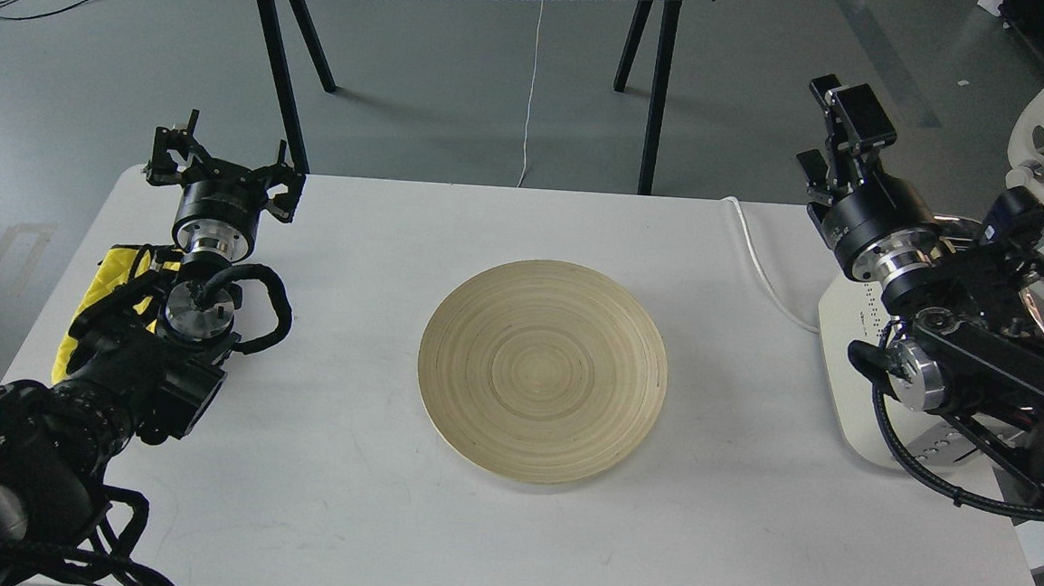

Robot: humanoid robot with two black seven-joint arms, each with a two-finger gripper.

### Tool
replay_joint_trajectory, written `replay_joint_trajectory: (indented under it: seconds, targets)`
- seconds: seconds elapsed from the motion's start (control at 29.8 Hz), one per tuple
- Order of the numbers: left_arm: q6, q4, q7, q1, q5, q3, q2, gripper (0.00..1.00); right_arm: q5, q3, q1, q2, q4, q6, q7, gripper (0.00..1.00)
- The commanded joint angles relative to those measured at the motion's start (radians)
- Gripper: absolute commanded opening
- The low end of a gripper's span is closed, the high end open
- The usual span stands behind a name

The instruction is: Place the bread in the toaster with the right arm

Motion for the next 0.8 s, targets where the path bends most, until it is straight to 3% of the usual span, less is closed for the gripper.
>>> replay_joint_trajectory:
  seconds: [0.0,0.2,0.37,0.47,0.77]
  targets:
    - [0.000,0.000,0.000,0.000,0.000,0.000,0.000,1.00,0.016,0.074,-0.002,0.132,-0.153,0.164,0.003,0.99]
    - [0.000,0.000,0.000,0.000,0.000,0.000,0.000,1.00,0.017,0.270,-0.020,0.282,-0.409,0.508,0.011,0.99]
    - [0.000,0.000,0.000,-0.002,0.000,0.000,0.000,1.00,0.069,0.391,-0.051,0.339,-0.537,0.766,0.017,0.99]
    - [0.000,0.000,0.000,0.000,0.000,0.000,0.000,1.00,0.126,0.395,-0.060,0.351,-0.560,0.823,0.023,0.99]
    - [0.000,0.000,0.000,0.000,0.000,0.000,0.000,1.00,0.141,0.407,-0.079,0.351,-0.558,0.821,0.020,0.99]
